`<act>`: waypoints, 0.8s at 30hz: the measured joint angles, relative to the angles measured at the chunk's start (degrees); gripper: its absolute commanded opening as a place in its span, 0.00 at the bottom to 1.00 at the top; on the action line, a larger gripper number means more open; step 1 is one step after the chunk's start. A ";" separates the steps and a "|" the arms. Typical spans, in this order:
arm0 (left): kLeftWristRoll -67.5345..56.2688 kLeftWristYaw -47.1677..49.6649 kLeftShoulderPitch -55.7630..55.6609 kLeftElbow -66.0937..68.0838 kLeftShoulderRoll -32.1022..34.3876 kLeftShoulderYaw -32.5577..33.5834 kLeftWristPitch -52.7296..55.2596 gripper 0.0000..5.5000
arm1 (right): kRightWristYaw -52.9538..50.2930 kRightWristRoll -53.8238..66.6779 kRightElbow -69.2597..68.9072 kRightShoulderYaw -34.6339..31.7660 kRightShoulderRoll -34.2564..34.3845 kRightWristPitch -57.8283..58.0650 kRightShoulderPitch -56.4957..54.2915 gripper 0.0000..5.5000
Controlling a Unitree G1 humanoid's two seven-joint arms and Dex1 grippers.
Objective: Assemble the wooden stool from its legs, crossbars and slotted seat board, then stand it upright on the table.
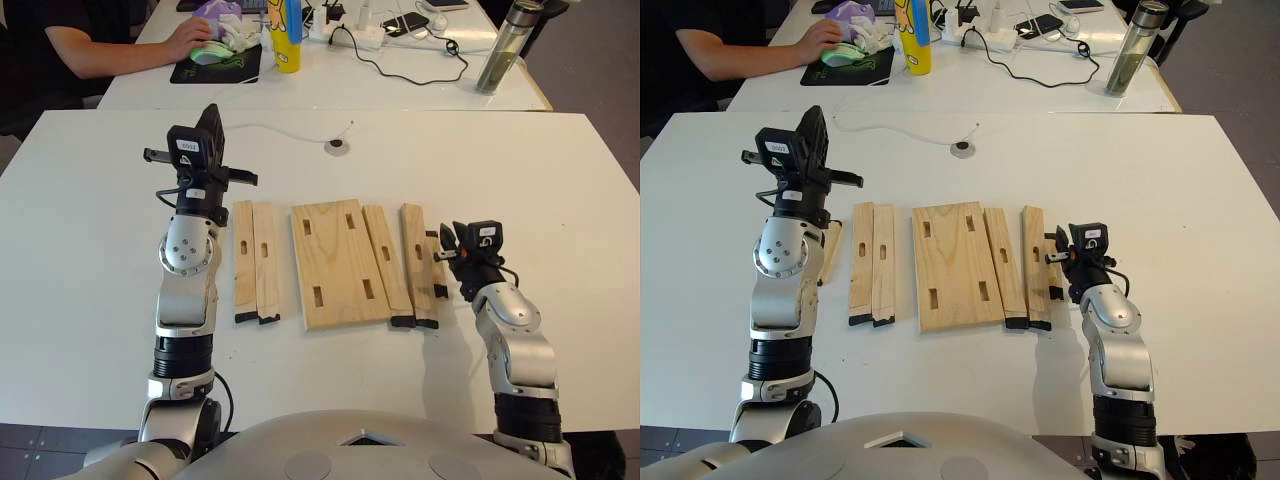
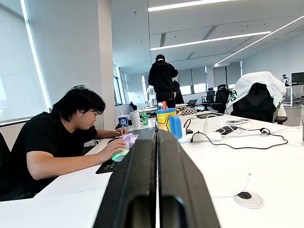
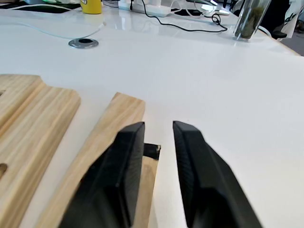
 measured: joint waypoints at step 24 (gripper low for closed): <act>0.43 2.38 5.60 -5.12 -0.27 1.23 1.74 0.00 | 9.31 4.84 -2.03 -0.59 -10.56 14.63 1.04 0.44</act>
